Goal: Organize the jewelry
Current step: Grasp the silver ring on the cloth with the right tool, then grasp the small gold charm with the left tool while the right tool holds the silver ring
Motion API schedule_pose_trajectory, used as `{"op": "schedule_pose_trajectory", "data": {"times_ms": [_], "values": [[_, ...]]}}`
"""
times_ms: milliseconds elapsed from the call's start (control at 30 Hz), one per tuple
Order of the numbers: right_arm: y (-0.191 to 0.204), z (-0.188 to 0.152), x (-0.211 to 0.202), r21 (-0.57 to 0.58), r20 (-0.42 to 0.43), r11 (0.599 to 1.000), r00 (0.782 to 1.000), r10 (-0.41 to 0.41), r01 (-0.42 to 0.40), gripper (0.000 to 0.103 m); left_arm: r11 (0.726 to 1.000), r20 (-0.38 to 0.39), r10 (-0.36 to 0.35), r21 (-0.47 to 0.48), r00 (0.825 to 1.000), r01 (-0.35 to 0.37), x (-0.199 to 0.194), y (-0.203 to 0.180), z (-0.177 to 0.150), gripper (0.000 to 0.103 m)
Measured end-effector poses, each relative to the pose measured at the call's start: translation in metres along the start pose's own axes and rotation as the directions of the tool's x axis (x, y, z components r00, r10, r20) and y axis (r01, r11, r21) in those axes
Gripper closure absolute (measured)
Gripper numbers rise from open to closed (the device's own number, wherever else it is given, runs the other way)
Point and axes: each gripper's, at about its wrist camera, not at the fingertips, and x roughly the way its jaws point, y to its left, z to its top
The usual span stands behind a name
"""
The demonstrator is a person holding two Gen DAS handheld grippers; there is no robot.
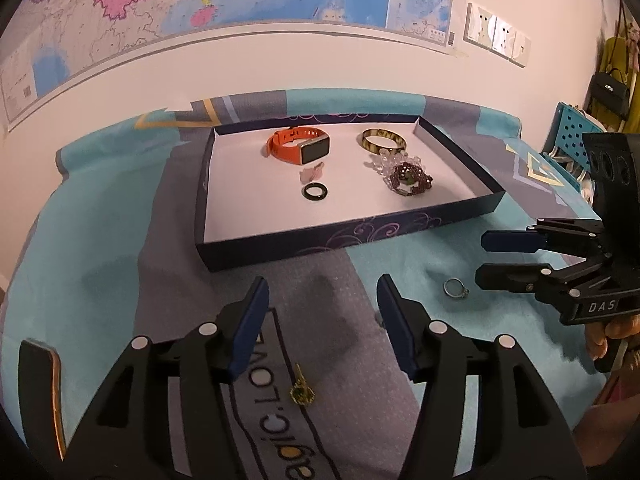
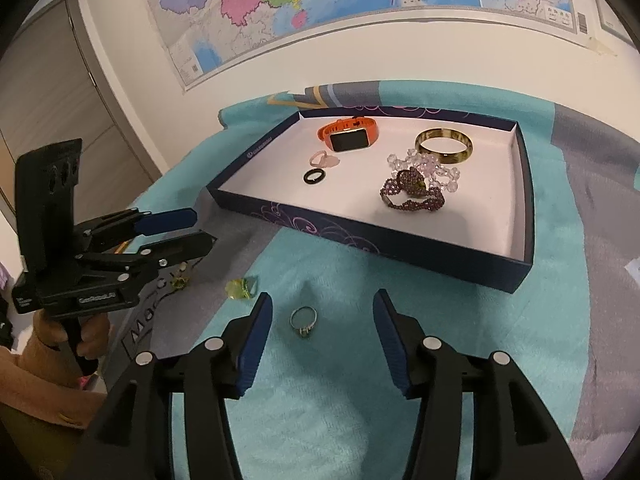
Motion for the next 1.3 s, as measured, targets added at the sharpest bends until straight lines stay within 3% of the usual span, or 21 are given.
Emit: {"op": "schedule_pose_trajectory", "data": {"times_ms": [600, 700, 1000, 1067, 1200, 1300], "values": [[0.020, -0.012, 0.009, -0.058, -0.044, 0.997, 0.997, -0.060, 0.057, 0.049, 0.999, -0.005, 0.034, 0.023, 0.999, -0.034, -0.004, -0.006, -0.011, 0.042], [0.025, -0.011, 0.012, -0.079, -0.052, 0.995, 0.997, -0.058, 0.054, 0.059, 0.999, -0.011, 0.030, 0.028, 0.999, -0.029, -0.003, -0.007, -0.014, 0.042], [0.034, -0.006, 0.022, -0.137, -0.059, 0.984, 0.990, -0.125, 0.116, 0.066, 0.999, -0.022, 0.012, 0.046, 1.000, -0.011, 0.000, -0.014, -0.016, 0.042], [0.036, -0.006, 0.022, -0.161, -0.060, 0.977, 0.987, -0.151, 0.140, 0.075, 0.999, -0.023, 0.003, 0.050, 1.000, -0.002, 0.000, -0.016, -0.017, 0.042], [0.030, -0.005, 0.020, -0.145, -0.058, 0.980, 0.988, -0.145, 0.136, 0.087, 0.997, -0.026, -0.016, 0.069, 1.000, 0.018, 0.002, -0.022, -0.017, 0.043], [0.028, -0.005, 0.020, -0.135, -0.056, 0.983, 0.989, -0.135, 0.126, 0.088, 0.996, -0.038, -0.036, 0.080, 0.999, 0.039, 0.004, -0.025, -0.017, 0.045]]}}
